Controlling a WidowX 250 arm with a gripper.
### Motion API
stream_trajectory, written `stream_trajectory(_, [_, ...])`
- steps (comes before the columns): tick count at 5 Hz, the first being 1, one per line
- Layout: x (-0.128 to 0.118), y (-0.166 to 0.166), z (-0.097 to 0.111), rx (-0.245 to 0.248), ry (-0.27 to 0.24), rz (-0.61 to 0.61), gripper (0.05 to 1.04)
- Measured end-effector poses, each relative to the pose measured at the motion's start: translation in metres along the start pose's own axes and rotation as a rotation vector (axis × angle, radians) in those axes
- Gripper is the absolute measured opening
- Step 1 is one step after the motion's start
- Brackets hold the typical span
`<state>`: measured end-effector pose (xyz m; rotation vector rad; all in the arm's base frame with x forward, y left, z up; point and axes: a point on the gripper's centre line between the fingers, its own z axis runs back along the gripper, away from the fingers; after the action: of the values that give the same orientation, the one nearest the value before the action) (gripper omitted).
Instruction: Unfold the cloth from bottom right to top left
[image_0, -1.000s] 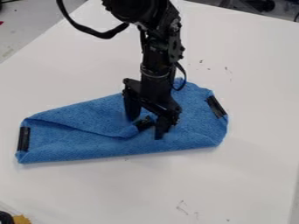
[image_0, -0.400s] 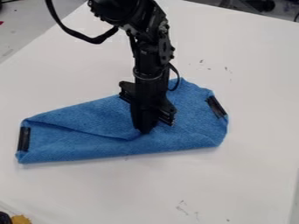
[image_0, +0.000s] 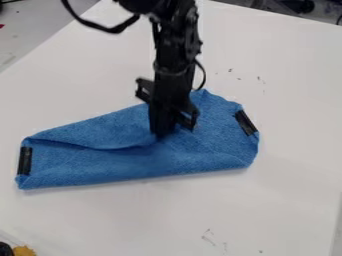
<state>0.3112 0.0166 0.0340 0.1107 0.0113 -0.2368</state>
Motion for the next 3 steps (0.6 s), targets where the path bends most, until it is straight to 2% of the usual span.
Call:
stream_trajectory(1, [0.011,0.032,0.016,0.009,-0.03,0.04,0.057])
stream_trajectory(3, [0.017,0.085,-0.013,-0.033,-0.072,0.096,0.057])
